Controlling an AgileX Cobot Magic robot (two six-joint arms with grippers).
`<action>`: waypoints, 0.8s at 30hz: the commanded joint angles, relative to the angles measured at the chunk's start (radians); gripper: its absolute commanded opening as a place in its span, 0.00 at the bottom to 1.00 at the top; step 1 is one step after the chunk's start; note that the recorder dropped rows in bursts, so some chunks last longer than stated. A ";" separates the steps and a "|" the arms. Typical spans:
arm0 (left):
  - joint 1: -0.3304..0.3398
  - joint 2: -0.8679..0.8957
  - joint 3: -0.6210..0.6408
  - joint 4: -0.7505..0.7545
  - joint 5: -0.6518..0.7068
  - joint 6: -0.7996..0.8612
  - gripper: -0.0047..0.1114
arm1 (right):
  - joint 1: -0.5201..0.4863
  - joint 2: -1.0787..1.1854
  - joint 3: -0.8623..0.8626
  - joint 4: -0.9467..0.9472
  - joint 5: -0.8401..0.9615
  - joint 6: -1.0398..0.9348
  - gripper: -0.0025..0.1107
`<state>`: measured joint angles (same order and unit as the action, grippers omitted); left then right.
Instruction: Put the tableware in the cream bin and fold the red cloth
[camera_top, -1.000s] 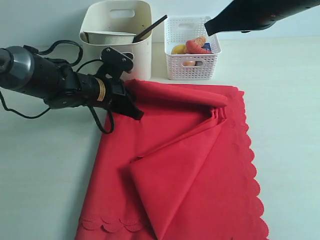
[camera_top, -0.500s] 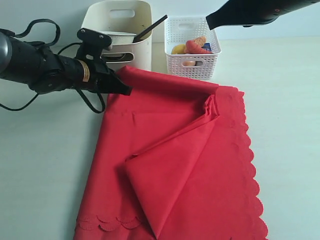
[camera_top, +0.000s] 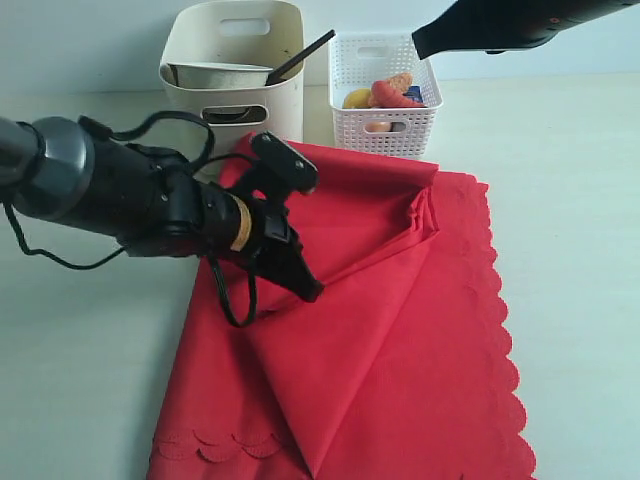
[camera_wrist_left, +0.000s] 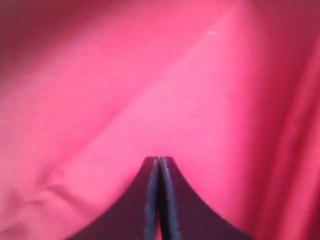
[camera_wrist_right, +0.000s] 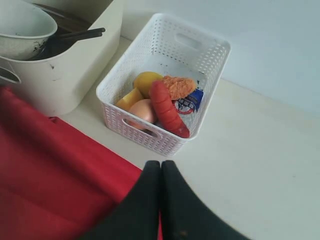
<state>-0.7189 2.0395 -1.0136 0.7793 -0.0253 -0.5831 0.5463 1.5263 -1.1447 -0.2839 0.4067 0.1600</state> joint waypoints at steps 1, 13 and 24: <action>-0.143 -0.016 0.017 0.002 0.004 -0.020 0.06 | -0.001 -0.007 0.004 -0.003 -0.017 0.000 0.02; -0.438 -0.162 0.011 0.027 0.098 -0.023 0.06 | -0.001 -0.007 0.004 -0.003 -0.011 0.000 0.02; -0.257 -0.140 0.034 0.042 0.191 -0.032 0.06 | -0.001 -0.007 0.004 -0.003 -0.009 0.005 0.02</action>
<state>-1.0153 1.8635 -1.0013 0.8270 0.1847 -0.5996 0.5463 1.5263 -1.1447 -0.2839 0.4028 0.1600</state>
